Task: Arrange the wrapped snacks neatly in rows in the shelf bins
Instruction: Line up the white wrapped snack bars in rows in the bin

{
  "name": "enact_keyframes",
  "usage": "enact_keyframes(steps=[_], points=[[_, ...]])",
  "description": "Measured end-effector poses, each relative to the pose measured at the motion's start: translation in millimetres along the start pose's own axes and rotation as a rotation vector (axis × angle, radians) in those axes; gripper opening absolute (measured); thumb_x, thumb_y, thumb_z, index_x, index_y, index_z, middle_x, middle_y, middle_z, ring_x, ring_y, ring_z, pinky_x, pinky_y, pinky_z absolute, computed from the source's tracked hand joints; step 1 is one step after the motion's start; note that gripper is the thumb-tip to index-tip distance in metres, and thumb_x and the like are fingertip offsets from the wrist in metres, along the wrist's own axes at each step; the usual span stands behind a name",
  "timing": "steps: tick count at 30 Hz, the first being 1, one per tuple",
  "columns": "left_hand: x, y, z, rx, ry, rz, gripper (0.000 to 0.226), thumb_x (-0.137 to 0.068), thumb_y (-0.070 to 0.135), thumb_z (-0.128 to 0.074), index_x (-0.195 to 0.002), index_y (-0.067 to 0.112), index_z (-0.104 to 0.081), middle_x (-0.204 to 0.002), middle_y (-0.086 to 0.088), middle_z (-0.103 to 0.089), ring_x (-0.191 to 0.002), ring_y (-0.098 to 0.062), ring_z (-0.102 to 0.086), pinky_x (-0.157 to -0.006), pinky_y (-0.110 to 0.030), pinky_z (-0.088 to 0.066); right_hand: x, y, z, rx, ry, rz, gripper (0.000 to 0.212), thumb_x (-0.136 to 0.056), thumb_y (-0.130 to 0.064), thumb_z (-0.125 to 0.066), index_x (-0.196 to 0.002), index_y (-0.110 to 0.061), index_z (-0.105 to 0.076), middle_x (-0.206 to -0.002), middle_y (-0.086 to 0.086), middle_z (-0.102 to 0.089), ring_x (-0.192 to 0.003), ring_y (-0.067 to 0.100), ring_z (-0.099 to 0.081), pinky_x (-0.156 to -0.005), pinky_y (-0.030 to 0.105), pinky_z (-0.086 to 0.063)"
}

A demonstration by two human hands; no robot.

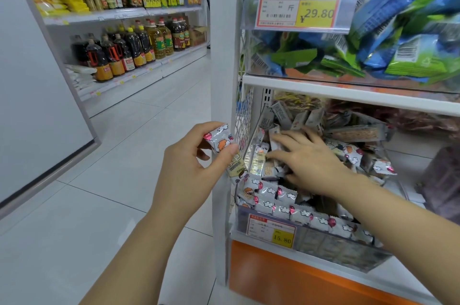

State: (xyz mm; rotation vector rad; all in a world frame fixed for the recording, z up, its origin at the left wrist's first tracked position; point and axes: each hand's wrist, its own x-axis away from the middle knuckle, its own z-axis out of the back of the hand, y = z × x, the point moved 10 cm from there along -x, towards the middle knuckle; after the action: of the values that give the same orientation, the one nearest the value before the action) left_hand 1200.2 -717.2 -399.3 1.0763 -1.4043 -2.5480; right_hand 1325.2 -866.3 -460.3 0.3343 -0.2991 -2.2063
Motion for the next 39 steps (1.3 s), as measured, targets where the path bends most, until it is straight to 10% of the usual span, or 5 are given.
enact_keyframes(steps=[8, 17, 29, 32, 39], points=[[1, 6, 2, 0.022, -0.006, -0.024, 0.02, -0.081, 0.043, -0.067, -0.096, 0.05, -0.054, -0.091, 0.028, -0.061, -0.075, -0.001, -0.056, -0.066, -0.012, -0.045, 4, 9, 25, -0.123, 0.283, -0.072, 0.038, -0.058, -0.016, -0.084, -0.093, -0.019, -0.07, -0.111, 0.005, -0.067, -0.089, 0.027, -0.067, -0.097, 0.051, -0.041], [2, 17, -16, 0.058, -0.031, -0.026, 0.029, -0.068, 0.059, -0.054, -0.097, 0.051, -0.053, -0.082, 0.015, -0.064, -0.073, -0.002, -0.056, -0.066, -0.01, -0.045, 70, 64, 56, -0.443, 0.627, -0.356, 0.031, -0.078, -0.01, -0.073, -0.108, -0.011, -0.064, -0.116, 0.008, -0.063, -0.11, 0.028, -0.056, -0.092, 0.044, -0.042], [7, 17, -19, 0.023, -0.043, -0.022, 0.03, -0.067, 0.059, -0.056, -0.097, 0.054, -0.052, -0.079, 0.021, -0.062, -0.073, 0.003, -0.055, -0.068, -0.004, -0.041, 69, 105, 43, -0.218, 0.333, -0.552, 0.046, -0.083, -0.033, -0.067, -0.127, -0.021, -0.056, -0.125, 0.005, -0.06, -0.116, 0.031, -0.052, -0.108, 0.048, -0.025], [5, 14, -9, 0.022, -0.012, -0.025, 0.027, -0.068, 0.057, -0.057, -0.094, 0.052, -0.054, -0.086, 0.024, -0.061, -0.07, -0.001, -0.055, -0.064, -0.006, -0.041, 56, 71, 58, -0.365, 0.295, -0.421, 0.044, -0.088, -0.032, -0.06, -0.13, -0.023, -0.054, -0.11, 0.005, -0.066, -0.103, 0.027, -0.059, -0.087, 0.039, -0.046], [3, 5, -1, 0.01, 0.007, -0.011, 0.021, -0.076, 0.057, -0.064, -0.095, 0.053, -0.055, -0.087, 0.021, -0.062, -0.071, -0.007, -0.054, -0.063, -0.011, -0.043, -14, 2, 8, -0.727, -0.124, -0.26, 0.054, -0.092, -0.03, -0.057, -0.141, -0.018, -0.038, -0.135, 0.004, -0.052, -0.104, 0.013, -0.055, -0.087, 0.022, -0.04]])
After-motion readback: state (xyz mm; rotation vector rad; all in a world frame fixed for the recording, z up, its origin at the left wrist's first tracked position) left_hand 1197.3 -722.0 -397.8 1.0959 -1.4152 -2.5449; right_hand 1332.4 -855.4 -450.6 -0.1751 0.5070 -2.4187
